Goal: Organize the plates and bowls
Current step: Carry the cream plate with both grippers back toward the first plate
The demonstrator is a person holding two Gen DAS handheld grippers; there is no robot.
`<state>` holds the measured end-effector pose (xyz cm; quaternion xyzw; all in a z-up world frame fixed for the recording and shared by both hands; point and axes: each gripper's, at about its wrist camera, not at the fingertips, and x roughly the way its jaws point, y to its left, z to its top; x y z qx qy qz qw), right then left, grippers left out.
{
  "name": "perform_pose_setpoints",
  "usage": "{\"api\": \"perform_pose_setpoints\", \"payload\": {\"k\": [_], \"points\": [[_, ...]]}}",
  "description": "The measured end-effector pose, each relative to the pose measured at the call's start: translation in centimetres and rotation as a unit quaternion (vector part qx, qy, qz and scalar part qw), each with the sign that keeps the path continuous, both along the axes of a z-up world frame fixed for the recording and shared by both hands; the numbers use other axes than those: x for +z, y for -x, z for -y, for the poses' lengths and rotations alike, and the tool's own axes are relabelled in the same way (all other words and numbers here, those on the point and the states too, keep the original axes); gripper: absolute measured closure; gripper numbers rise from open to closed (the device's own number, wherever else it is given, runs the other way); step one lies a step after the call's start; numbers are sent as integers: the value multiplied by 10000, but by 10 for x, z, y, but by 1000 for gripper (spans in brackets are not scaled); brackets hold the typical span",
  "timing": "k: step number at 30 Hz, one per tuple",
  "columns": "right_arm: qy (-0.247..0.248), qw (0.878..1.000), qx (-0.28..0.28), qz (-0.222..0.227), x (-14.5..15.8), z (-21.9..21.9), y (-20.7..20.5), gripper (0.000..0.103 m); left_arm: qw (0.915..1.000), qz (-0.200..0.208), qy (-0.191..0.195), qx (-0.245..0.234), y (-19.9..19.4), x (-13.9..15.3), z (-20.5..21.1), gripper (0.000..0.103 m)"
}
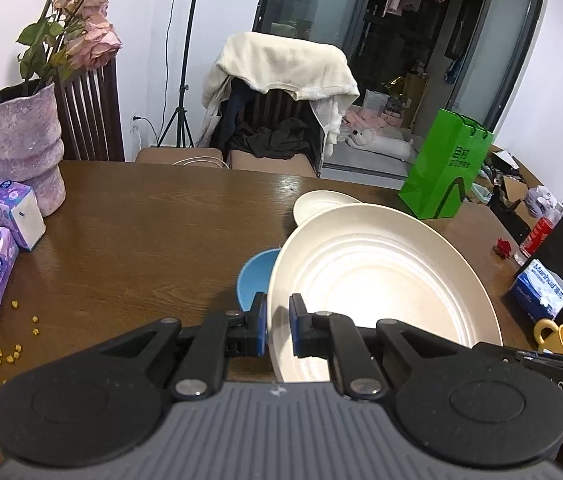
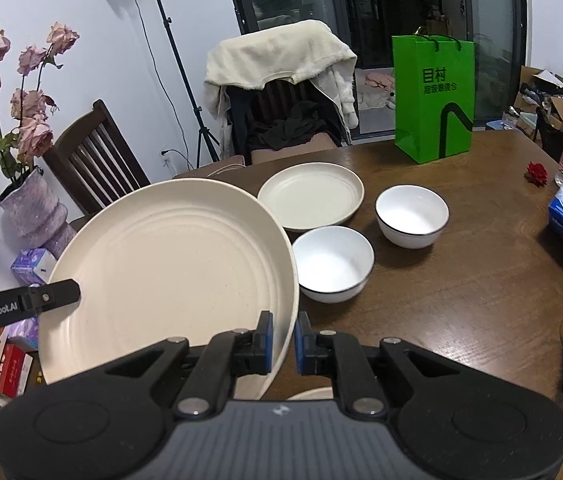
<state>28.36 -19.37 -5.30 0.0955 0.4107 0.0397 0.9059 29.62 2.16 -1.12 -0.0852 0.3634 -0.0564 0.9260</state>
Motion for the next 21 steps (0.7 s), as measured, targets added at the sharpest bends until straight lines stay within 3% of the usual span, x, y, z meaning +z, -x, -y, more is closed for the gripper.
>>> {"api": "perform_pose_setpoints", "payload": {"k": [21], "points": [[40, 9995, -299, -44, -10, 46, 59, 92, 9992, -156, -27, -373, 36, -17, 44, 91]]}}
